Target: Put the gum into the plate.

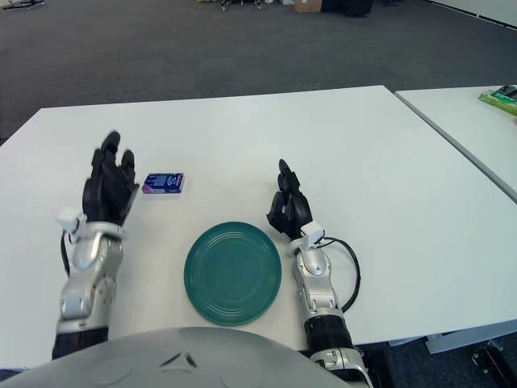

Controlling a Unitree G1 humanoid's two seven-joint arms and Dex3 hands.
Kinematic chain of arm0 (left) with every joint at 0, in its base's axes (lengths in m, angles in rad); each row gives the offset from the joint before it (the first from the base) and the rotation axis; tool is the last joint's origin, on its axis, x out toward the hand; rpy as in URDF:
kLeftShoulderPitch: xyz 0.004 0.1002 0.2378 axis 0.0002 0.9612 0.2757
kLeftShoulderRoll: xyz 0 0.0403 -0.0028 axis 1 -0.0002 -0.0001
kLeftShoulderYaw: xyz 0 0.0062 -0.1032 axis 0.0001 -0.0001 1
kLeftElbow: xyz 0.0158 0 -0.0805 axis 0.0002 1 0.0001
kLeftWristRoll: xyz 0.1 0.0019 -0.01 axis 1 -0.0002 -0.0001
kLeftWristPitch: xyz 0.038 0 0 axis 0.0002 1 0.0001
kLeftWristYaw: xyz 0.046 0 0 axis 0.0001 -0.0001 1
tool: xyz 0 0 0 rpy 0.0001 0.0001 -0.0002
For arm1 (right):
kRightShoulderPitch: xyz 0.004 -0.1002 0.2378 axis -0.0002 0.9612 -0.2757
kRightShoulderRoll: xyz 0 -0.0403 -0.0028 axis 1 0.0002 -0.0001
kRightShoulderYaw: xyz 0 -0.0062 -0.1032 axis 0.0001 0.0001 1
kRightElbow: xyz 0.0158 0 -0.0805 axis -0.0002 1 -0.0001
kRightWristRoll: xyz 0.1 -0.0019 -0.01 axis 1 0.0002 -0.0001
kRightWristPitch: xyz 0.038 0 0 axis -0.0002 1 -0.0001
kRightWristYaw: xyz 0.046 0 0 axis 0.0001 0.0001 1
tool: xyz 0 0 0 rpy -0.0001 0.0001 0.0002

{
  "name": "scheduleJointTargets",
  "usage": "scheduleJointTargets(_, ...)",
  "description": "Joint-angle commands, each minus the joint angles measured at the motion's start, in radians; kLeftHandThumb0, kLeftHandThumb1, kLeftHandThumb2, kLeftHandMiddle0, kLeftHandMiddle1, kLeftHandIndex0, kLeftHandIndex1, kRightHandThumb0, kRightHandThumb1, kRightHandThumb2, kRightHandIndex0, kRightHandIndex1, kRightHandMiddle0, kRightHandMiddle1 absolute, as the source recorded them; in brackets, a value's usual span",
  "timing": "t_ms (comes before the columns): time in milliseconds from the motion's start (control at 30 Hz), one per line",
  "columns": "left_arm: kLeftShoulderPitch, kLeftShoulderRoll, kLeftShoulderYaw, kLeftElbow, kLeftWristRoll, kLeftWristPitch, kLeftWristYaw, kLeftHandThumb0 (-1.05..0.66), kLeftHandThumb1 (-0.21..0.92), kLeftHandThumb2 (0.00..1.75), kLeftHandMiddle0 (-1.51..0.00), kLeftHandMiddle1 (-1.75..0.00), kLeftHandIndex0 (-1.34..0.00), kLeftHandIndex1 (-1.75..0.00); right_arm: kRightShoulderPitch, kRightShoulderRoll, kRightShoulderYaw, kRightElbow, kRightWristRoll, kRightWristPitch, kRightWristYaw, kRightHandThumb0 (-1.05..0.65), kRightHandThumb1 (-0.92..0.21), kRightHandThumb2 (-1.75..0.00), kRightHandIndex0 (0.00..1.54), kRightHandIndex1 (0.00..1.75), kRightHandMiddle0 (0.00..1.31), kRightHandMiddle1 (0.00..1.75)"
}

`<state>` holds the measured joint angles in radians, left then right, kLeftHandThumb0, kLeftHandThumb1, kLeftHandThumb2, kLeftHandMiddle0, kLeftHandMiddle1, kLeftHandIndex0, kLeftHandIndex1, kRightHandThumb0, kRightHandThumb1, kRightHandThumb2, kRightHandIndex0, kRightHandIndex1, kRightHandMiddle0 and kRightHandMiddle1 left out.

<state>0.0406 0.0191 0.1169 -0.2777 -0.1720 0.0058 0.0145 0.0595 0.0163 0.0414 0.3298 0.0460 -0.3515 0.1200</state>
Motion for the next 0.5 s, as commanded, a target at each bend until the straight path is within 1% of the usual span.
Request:
scheduleJointTargets(0, -0.078, 0.099, 0.009, 0.036, 0.066, 0.029, -0.034, -0.86, 0.92, 0.89, -0.23, -0.02, 0.00, -0.71, 0.067, 0.011, 0.004, 0.134, -0.002, 0.079, 0.002, -0.74, -0.92, -1.04, 0.00, 0.00, 0.00, 0.09)
scheduleJointTargets(133, -0.148, 0.166, -0.002, 0.070, 0.131, 0.032, -0.054, -0.89, 0.92, 0.87, -0.22, -0.01, 0.00, -0.70, 0.063, 0.012, 0.004, 0.142, -0.001, 0.076, 0.002, -0.73, -0.92, -1.03, 0.00, 0.00, 0.00, 0.08)
scheduleJointTargets(233, -0.195, 0.246, -0.029, 0.110, 0.215, 0.029, -0.085, -0.94, 0.92, 0.85, -0.19, 0.00, 0.00, -0.66, 0.061, 0.014, 0.003, 0.145, -0.002, 0.080, -0.002, -0.73, -0.92, -1.03, 0.00, 0.00, 0.00, 0.08)
scheduleJointTargets(333, -0.225, 0.298, -0.050, 0.142, 0.273, 0.025, -0.110, -0.98, 0.92, 0.83, -0.18, 0.00, 0.00, -0.63, 0.061, 0.015, 0.001, 0.145, -0.001, 0.085, -0.006, -0.73, -0.92, -1.03, 0.00, 0.00, 0.00, 0.08)
scheduleJointTargets(367, -0.242, 0.329, -0.062, 0.160, 0.302, 0.023, -0.127, -1.00, 0.92, 0.82, -0.18, 0.00, 0.00, -0.62, 0.060, 0.016, 0.000, 0.145, -0.001, 0.087, -0.008, -0.73, -0.92, -1.03, 0.00, 0.00, 0.00, 0.08)
scheduleJointTargets(467, -0.288, 0.407, -0.098, 0.217, 0.372, 0.013, -0.174, -1.03, 0.92, 0.77, -0.19, -0.01, 0.00, -0.65, 0.059, 0.017, -0.001, 0.147, -0.001, 0.089, -0.012, -0.73, -0.92, -1.04, 0.00, 0.00, 0.00, 0.08)
